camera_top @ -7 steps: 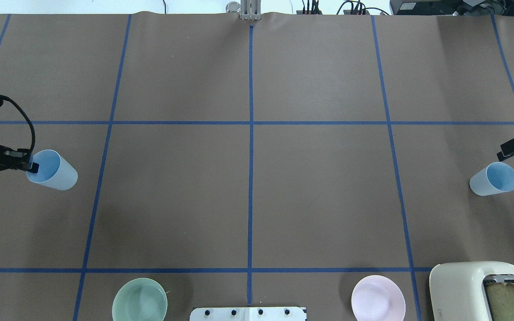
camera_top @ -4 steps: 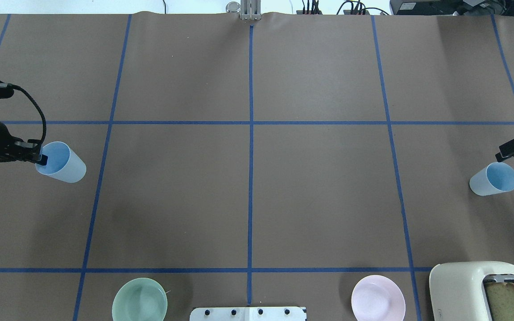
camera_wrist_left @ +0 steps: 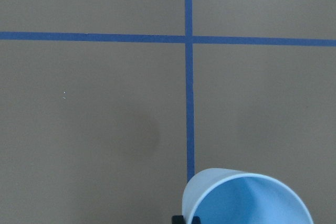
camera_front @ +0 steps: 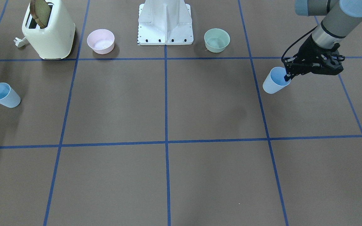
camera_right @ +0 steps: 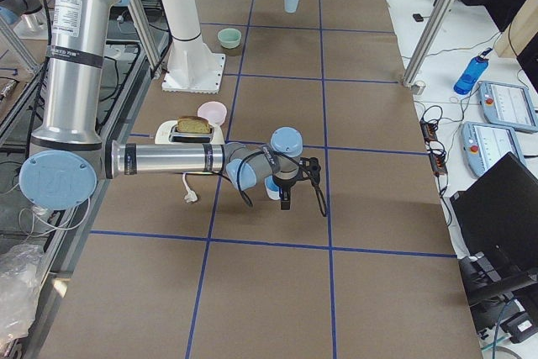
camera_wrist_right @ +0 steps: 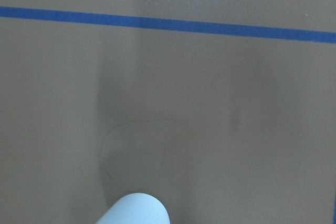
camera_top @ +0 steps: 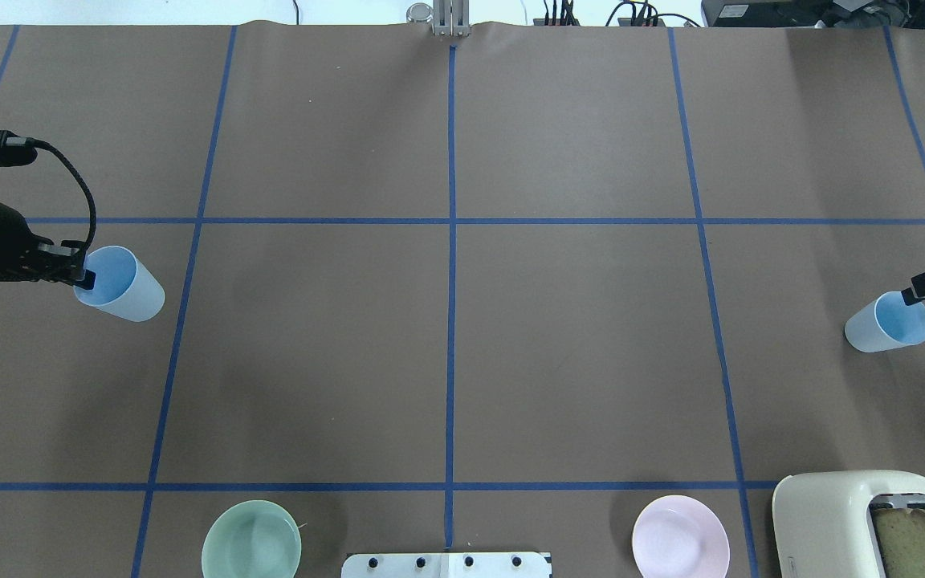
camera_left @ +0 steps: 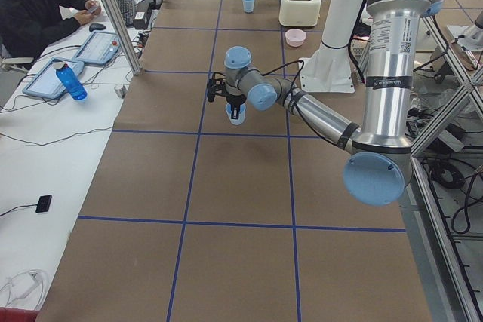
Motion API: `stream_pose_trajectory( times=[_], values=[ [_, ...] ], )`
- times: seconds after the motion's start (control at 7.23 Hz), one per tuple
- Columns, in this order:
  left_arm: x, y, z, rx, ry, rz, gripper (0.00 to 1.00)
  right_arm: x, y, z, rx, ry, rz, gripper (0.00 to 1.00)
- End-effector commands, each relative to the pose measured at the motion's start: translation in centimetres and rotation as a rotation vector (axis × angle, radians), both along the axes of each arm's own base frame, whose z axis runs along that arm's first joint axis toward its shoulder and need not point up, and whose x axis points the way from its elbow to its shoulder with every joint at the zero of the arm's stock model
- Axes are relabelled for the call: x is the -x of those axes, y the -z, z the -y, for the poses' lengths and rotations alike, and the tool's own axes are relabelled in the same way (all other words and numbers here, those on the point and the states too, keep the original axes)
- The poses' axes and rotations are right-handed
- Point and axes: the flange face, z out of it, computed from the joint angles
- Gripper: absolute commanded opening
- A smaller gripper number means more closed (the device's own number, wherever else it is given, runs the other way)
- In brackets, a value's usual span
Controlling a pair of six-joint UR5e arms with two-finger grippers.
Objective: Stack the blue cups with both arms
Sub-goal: 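Close the left gripper on its cup while the right gripper grasps the other cup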
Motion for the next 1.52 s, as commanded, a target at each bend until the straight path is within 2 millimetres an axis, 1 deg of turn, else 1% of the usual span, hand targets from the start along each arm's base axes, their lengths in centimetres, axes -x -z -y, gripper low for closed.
stream_pose_trajectory(
  times=[0.0, 0.14, 0.41, 0.55, 0.69, 0.83, 0.97, 1.11, 1.24, 1.38],
  values=[
    [-0.3, 0.2, 0.0, 0.015, 0.008, -0.002, 0.00, 0.3, -0.1, -0.2, 0.001, 0.003, 0.001, 1.00],
    [-0.2, 0.6, 0.2, 0.012, 0.012, -0.006, 0.00, 0.6, -0.4, -0.3, 0.005, 0.010, -0.004, 1.00],
    [-0.3, 0.6, 0.3, 0.011, 0.012, -0.006, 0.00, 1.2, -0.6, -0.5, 0.009, 0.017, -0.010, 0.99],
    [-0.3, 0.6, 0.3, 0.011, 0.012, -0.006, 0.00, 1.4, -0.5, -0.5, 0.006, 0.023, -0.008, 0.98],
    [-0.2, 0.5, 0.3, 0.013, 0.012, -0.006, 0.00, 1.8, -0.4, -0.6, -0.003, 0.031, -0.006, 0.93],
    [-0.2, 0.6, 0.3, 0.012, 0.012, -0.007, 0.00, 1.8, -0.4, -0.7, -0.005, 0.032, -0.005, 0.77],
    [-0.2, 0.7, 0.3, 0.011, 0.012, -0.008, 0.00, 1.9, -0.5, -0.7, -0.005, 0.034, -0.008, 0.47],
    [-0.2, 0.6, 0.3, 0.012, 0.012, -0.007, 0.00, 1.9, -0.6, -0.7, -0.002, 0.034, -0.010, 0.05],
    [-0.3, 0.6, 0.3, 0.013, 0.011, -0.006, 0.00, 1.9, -0.5, -0.6, -0.005, 0.032, -0.011, 0.00],
    [-0.7, 1.0, 0.5, 0.027, 0.011, 0.004, 0.00, 1.9, -0.4, -0.6, -0.007, 0.030, -0.011, 0.00]
  ],
)
